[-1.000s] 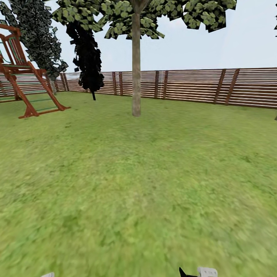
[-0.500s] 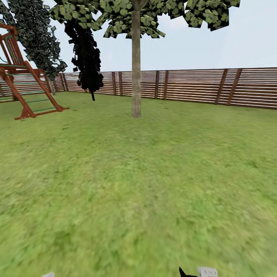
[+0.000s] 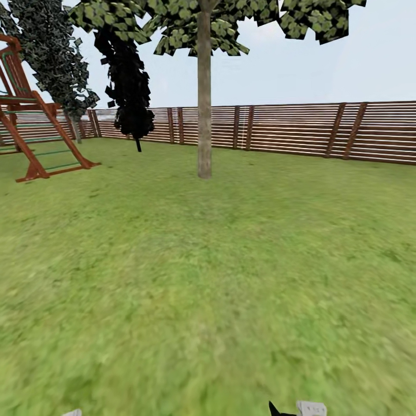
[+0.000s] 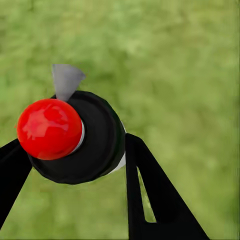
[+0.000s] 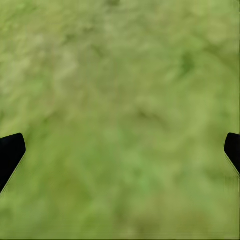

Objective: In the garden, pick up the pesticide atomizer on the floor and spray pesticide onto both trees until each tree trunk is fully covered.

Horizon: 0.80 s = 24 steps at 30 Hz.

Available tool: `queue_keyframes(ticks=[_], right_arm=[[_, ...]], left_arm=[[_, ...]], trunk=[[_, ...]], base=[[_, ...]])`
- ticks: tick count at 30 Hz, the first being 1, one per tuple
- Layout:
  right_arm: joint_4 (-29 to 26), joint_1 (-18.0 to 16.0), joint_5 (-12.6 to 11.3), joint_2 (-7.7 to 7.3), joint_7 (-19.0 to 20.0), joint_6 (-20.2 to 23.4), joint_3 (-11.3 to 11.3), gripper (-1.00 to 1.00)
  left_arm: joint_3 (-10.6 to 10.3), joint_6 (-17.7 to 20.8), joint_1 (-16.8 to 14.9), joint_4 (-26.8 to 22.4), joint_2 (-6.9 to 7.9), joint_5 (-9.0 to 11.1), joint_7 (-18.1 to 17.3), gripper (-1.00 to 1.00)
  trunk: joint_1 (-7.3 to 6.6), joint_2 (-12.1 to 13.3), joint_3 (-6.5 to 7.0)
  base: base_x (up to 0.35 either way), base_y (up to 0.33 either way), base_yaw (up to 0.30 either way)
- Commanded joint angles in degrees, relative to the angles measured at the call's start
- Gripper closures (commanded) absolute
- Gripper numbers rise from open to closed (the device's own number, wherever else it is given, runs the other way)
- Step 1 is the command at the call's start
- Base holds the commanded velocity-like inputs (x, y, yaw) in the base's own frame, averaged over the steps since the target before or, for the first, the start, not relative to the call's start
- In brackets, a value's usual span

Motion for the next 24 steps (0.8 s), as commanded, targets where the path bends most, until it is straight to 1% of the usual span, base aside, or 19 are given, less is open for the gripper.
queue_keyframes(ticks=[1,24], right_arm=[[0.0,0.0,0.2,0.00,0.4,-0.1,-0.5,-1.00],[0.0,0.0,0.2,0.00,0.4,-0.1,-0.5,-1.00]], left_arm=[[0.4,-0.1,0.0,0.0,-0.02,-0.1,-0.3,1.00],[0.5,-0.2,0.0,0.0,-0.02,-0.1,-0.3,1.00]], trunk=[[0.02,0.0,-0.05],[0.02,0.0,-0.05]], base=[[0.339,0.000,0.000],[0.339,0.000,0.000]])
